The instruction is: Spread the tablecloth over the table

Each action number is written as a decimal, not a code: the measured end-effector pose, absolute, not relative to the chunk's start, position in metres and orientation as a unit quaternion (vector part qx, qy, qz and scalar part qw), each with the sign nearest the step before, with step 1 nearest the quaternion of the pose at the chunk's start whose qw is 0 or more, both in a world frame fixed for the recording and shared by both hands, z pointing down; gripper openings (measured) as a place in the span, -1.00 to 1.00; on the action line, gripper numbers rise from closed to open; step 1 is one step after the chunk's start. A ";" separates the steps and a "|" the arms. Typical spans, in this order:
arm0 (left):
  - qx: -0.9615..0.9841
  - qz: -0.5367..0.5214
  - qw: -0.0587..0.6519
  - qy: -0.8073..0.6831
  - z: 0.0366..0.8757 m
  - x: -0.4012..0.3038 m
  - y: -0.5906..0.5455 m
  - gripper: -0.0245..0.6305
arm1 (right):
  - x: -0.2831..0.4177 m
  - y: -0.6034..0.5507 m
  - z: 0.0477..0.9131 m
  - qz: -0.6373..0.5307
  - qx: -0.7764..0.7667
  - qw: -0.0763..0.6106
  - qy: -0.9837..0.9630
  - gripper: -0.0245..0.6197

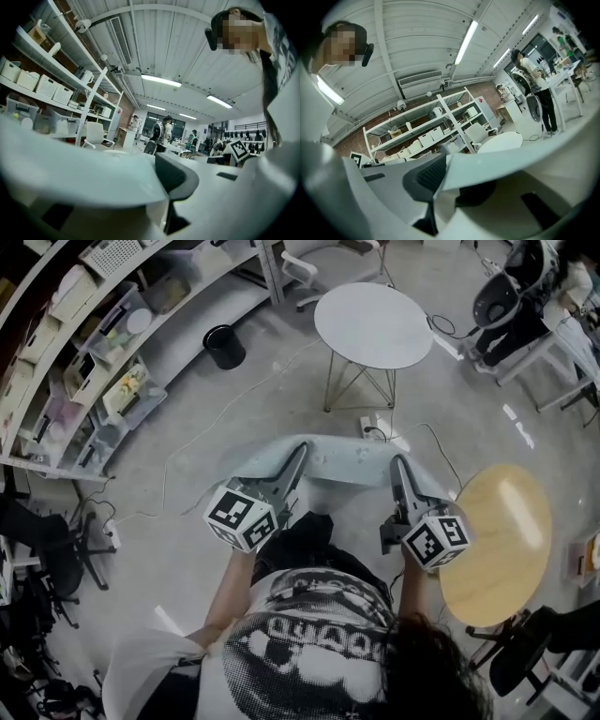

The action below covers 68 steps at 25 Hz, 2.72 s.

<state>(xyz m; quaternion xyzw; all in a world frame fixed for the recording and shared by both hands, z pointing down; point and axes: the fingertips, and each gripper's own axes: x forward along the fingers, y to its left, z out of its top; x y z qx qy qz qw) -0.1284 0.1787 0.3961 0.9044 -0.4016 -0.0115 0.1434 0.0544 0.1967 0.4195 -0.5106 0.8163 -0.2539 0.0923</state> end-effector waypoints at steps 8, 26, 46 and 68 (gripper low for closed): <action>0.917 -0.015 0.132 -0.376 0.382 -0.127 0.092 -0.73 | 0.055 0.120 0.408 -0.264 -0.526 0.105 0.802 -0.77; 0.929 -0.016 0.125 -0.347 0.383 -0.135 0.001 -0.73 | 0.044 0.040 0.413 -0.266 -0.545 0.107 0.788 -0.77; 0.916 -0.035 0.144 -0.372 0.387 -0.124 -0.056 -0.73 | 0.058 -0.031 0.415 -0.262 -0.518 0.073 0.811 -0.76; 0.888 -0.039 0.052 -0.455 0.317 -0.069 -0.255 -0.72 | 0.109 -0.273 0.355 -0.213 -0.391 0.055 0.894 -0.74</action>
